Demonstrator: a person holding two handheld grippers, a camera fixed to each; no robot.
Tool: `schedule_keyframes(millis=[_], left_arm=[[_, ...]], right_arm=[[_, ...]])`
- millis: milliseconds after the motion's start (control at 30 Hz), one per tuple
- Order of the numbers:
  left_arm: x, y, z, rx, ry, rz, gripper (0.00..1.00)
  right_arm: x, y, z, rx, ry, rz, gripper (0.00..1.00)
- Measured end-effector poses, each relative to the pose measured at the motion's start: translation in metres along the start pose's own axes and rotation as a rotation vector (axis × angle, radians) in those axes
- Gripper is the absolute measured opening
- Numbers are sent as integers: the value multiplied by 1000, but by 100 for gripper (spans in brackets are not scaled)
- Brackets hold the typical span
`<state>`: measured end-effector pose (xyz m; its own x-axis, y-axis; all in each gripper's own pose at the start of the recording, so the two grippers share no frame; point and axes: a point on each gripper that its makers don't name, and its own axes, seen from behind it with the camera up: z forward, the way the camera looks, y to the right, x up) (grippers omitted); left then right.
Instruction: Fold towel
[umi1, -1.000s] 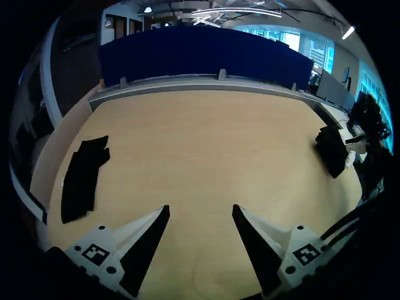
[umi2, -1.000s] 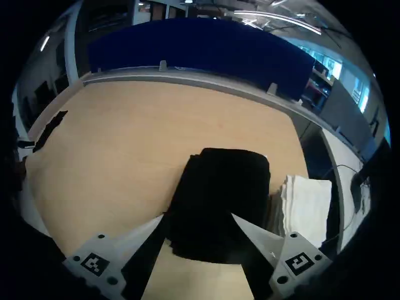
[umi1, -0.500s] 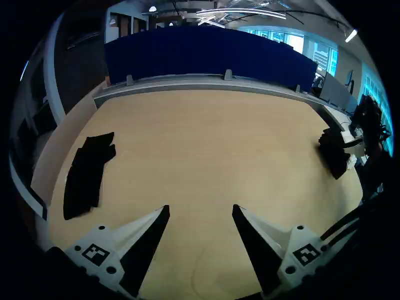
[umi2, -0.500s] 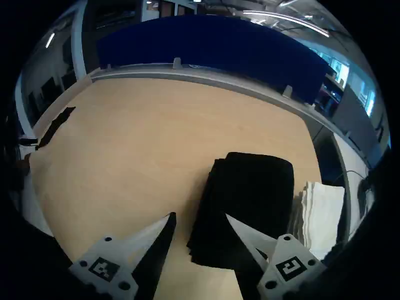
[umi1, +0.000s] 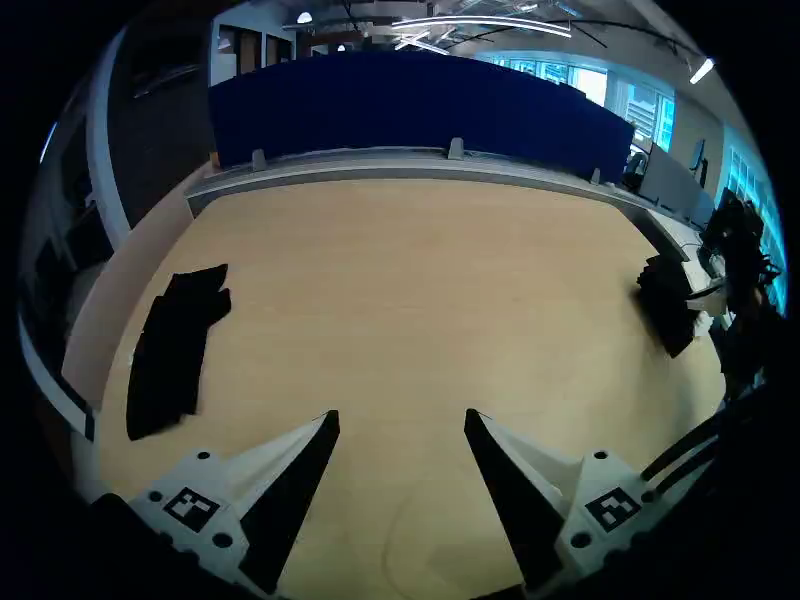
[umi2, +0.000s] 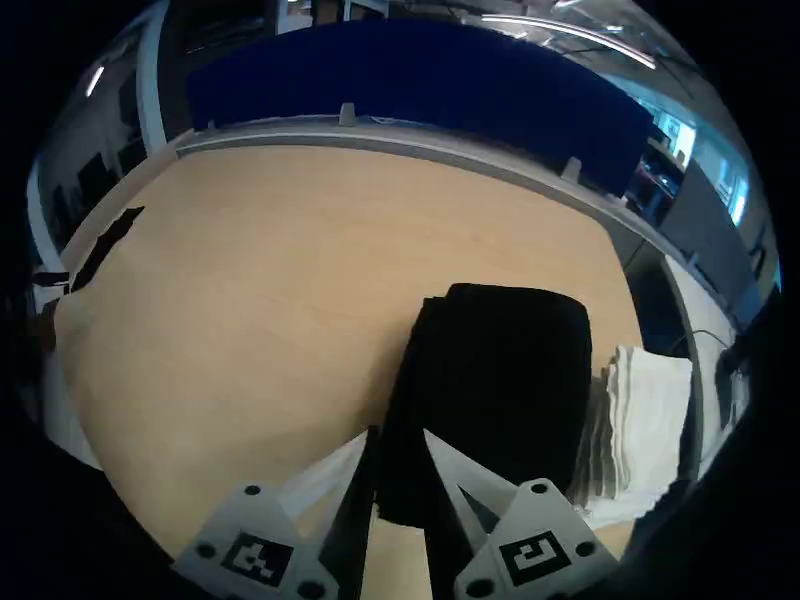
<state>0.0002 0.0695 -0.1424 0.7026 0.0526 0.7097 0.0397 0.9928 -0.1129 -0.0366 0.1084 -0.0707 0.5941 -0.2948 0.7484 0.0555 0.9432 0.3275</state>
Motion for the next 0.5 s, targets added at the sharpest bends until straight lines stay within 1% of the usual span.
schedule_keyframes(millis=[67, 167, 500], left_arm=[[0, 0, 0, 1, -1, 0, 93], [0, 0, -1, 1, 0, 0, 93], [0, 0, -1, 2, 0, 2, 93]], right_arm=[[-1, 0, 0, -1, 0, 0, 15], [-1, -1, -1, 0, 2, -2, 11], [-7, -2, -1, 6, -7, -3, 10]])
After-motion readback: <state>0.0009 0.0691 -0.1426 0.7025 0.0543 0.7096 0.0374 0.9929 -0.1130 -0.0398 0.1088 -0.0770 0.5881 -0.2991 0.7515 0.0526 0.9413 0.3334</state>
